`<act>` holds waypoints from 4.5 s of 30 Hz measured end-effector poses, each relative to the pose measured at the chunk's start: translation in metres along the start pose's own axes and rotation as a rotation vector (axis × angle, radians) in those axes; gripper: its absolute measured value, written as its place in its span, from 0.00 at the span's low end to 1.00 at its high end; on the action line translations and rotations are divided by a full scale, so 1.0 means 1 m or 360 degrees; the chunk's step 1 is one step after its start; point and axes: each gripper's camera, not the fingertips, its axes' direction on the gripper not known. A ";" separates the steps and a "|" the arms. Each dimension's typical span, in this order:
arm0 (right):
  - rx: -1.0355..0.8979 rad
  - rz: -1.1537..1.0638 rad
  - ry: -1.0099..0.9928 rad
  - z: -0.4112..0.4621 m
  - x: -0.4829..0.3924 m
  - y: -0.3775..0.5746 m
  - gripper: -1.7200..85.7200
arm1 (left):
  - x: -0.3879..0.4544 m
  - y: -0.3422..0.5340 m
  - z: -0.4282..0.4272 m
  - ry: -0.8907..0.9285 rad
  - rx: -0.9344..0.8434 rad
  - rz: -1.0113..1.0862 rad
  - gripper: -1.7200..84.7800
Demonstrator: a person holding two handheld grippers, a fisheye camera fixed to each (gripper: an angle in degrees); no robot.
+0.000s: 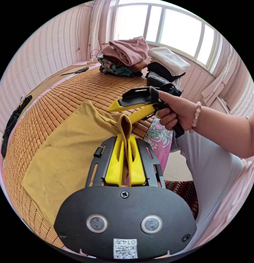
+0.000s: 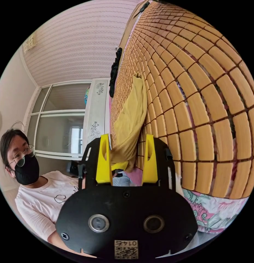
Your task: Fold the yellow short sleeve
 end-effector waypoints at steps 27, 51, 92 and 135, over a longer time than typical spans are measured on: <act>0.0057 -0.0444 0.0534 0.065 -0.125 -0.042 0.04 | -0.073 0.036 -0.140 -0.0005 0.0502 -0.0598 0.01; -0.0375 -0.0884 0.0983 0.278 -0.129 -0.067 0.08 | -0.195 0.111 -0.171 -0.0077 0.0102 -0.1482 0.08; -0.0266 -0.1511 0.0510 0.226 -0.094 0.054 0.05 | -0.040 0.019 -0.331 -0.0271 0.0557 -0.0814 0.04; -0.0125 -0.0840 0.1821 0.236 0.000 0.331 0.12 | 0.064 0.202 -0.455 -0.1086 0.0756 -0.1041 0.06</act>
